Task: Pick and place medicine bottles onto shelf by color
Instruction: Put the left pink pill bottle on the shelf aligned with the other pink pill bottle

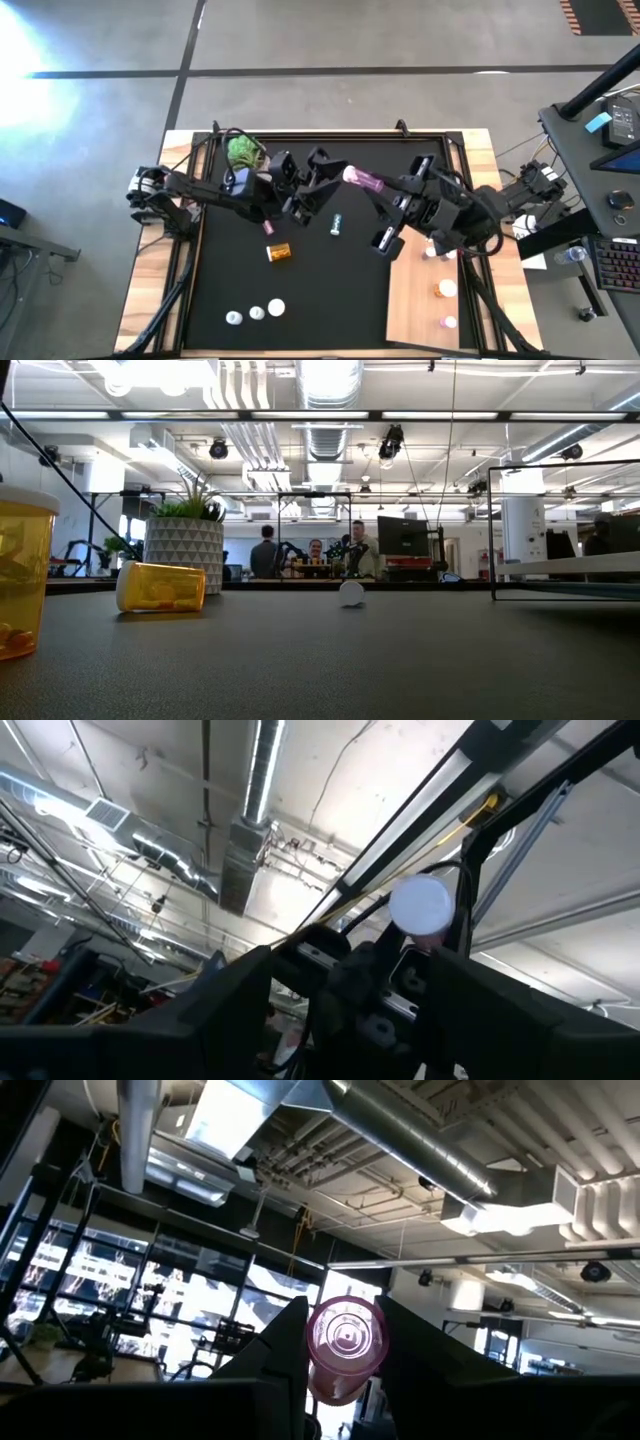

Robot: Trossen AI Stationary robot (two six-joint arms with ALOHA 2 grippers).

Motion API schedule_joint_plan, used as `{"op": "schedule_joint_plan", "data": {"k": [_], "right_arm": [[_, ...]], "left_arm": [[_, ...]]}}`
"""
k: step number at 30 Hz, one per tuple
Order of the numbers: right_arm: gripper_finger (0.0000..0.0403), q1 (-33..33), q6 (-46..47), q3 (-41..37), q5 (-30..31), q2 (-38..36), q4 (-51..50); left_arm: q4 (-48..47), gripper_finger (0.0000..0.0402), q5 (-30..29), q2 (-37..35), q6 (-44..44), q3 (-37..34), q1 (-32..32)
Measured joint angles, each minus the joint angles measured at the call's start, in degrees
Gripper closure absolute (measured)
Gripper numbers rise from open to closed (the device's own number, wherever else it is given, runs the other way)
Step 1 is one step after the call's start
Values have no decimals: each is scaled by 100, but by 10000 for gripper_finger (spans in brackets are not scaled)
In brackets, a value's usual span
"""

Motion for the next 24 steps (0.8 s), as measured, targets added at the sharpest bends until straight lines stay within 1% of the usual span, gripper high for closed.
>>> {"op": "schedule_joint_plan", "data": {"k": [6,10,14,19,22,24], "right_arm": [[319,-132,308,-87,-11,97,-33],[319,-226,384,-76,0,167,-53],[319,-271,705,-81,43,222,-397],[319,-257,979,-68,407,178,-832],[319,-260,943,-72,418,175,-840],[319,-257,938,-69,432,163,-832]], "left_arm": [[-31,146,30,0,0,59,2],[-51,146,182,0,-1,68,6],[-45,146,224,0,-2,68,2],[-40,147,308,0,2,68,4],[-33,159,302,-2,2,55,8],[-46,178,305,-2,2,53,7]]}}
